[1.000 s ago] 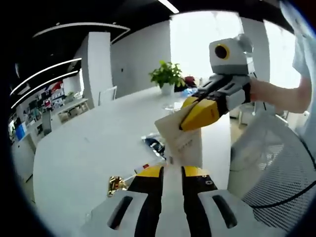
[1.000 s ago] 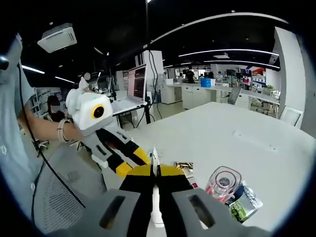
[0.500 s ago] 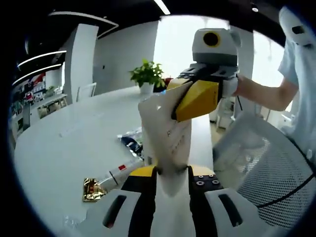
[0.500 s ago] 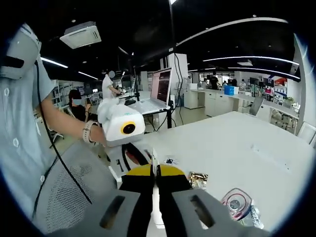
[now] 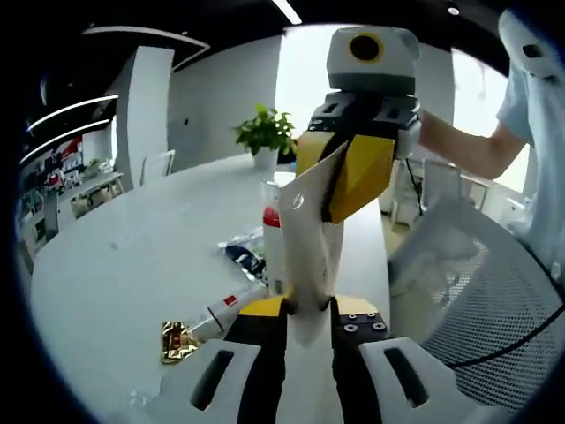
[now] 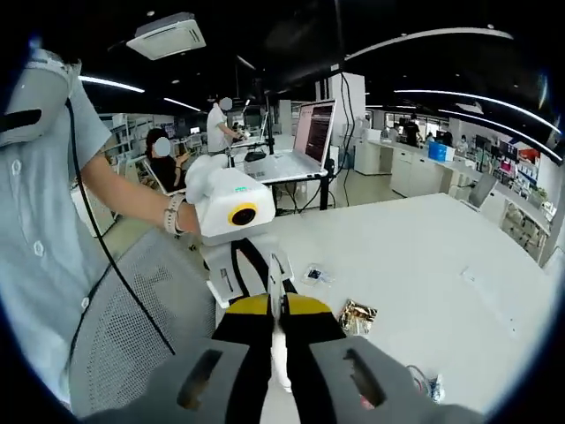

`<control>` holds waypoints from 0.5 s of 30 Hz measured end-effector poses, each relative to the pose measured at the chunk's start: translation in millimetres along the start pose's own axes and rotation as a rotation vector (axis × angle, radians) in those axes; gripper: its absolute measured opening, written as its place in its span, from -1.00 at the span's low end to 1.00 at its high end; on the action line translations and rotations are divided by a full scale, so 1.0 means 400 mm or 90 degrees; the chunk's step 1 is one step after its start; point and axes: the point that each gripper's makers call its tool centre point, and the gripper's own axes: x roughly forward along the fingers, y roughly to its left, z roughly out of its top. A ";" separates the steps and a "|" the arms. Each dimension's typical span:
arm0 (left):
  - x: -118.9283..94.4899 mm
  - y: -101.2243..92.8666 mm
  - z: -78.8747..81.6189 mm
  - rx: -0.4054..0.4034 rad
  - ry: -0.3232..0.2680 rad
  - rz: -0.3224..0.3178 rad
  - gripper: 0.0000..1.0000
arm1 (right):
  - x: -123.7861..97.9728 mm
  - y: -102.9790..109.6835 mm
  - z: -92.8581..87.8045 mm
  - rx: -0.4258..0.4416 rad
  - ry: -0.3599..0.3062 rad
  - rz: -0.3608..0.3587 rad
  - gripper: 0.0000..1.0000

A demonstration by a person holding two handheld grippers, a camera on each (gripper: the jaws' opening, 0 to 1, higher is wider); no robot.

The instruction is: Arrange the skincare products in the storage area until every visible bottle or jar stands upright without overlapping.

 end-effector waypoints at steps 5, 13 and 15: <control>0.008 0.012 -0.001 0.001 0.014 0.001 -0.75 | -0.001 -0.012 -0.009 -0.006 0.037 0.009 -0.91; 0.030 0.030 0.008 0.002 0.035 -0.002 -0.77 | -0.008 -0.039 -0.035 -0.040 0.149 0.032 -0.88; 0.037 0.036 0.011 0.012 0.040 0.001 -0.78 | -0.012 -0.047 -0.041 -0.050 0.186 0.039 -0.88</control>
